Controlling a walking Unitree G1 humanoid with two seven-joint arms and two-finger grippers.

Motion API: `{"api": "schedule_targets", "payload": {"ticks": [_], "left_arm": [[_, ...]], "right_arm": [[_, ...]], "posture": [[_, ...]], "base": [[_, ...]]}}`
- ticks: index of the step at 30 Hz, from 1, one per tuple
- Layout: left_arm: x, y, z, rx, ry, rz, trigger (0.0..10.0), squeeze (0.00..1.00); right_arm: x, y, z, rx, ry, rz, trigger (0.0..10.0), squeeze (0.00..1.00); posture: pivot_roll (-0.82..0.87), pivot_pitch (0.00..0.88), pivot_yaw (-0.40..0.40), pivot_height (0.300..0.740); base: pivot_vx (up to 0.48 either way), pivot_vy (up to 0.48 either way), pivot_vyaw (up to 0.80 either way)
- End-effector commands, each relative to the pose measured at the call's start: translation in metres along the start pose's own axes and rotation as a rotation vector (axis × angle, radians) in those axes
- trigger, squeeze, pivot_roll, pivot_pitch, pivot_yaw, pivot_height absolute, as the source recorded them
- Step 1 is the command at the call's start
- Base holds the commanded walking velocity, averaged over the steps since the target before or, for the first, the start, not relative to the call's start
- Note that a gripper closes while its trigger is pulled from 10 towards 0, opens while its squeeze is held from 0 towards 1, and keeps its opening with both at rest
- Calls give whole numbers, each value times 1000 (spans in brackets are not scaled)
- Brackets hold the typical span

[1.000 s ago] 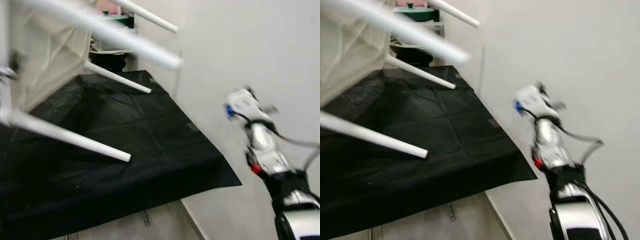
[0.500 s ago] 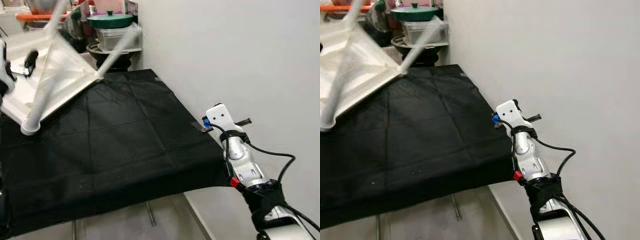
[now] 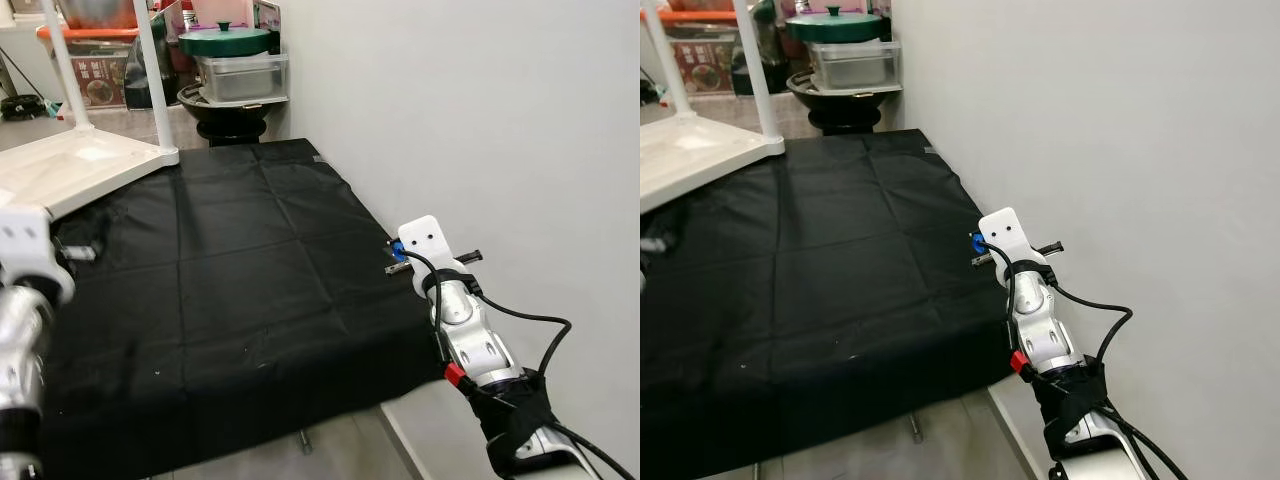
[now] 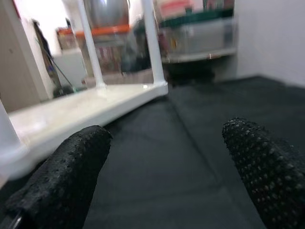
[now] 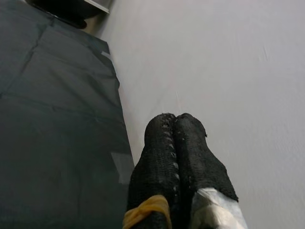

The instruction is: Building children table

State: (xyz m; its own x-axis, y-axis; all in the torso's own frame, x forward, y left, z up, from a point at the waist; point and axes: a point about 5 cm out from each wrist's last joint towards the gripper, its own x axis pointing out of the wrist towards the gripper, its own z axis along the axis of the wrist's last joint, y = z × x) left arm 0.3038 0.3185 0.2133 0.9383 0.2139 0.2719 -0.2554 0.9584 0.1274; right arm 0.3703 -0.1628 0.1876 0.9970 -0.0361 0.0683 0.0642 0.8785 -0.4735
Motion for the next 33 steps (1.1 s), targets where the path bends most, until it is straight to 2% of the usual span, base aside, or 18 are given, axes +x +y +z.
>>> {"api": "schedule_targets", "payload": {"ticks": [1, 3, 5, 7, 8, 10, 12, 24, 33], "left_arm": [[-2, -7, 3, -13, -8, -16, 10000, 0], [-3, -9, 2, -20, -1, -16, 10000, 0], [-7, -17, 1, -22, 8, -43, 10000, 0], [-15, -33, -1, -29, 12, -94, 10000, 0], [-15, -33, -1, -29, 12, -94, 10000, 0], [-21, -45, -1, -38, 13, -127, 10000, 0], [-24, -50, -1, -42, 18, -136, 10000, 0], [-29, -49, 5, -26, 26, -139, 10000, 0], [-34, -59, 5, -42, 34, -174, 10000, 0]], "right_arm": [[-1, 0, -3, 39, 28, -2, 10000, 0], [-1, -1, -2, 43, 27, -6, 10000, 0], [-2, -1, 1, 62, 12, -11, 10000, 0], [-4, -2, 3, 80, -2, -14, 10000, 0], [-4, -2, 3, 80, -2, -14, 10000, 0], [-6, -3, 3, 87, -5, -19, 10000, 0], [-7, -3, 3, 93, -2, -22, 10000, 0], [-10, 3, 5, 100, 5, -8, 10000, 0], [-11, 0, 6, 110, 8, -10, 10000, 0]], "posture": [[89, 0, -49, 740], [89, 0, -49, 740], [89, 0, -48, 740], [86, 0, -45, 740], [86, 0, -45, 740], [86, 0, -45, 740], [82, 0, -43, 740], [87, 0, -47, 740], [79, 0, -46, 740]], "base": [[0, 0, 0], [0, 0, 0], [0, 0, 0], [0, 0, 0], [0, 0, 0], [0, 0, 0], [0, 0, 0], [0, 0, 0], [0, 0, 0]]}}
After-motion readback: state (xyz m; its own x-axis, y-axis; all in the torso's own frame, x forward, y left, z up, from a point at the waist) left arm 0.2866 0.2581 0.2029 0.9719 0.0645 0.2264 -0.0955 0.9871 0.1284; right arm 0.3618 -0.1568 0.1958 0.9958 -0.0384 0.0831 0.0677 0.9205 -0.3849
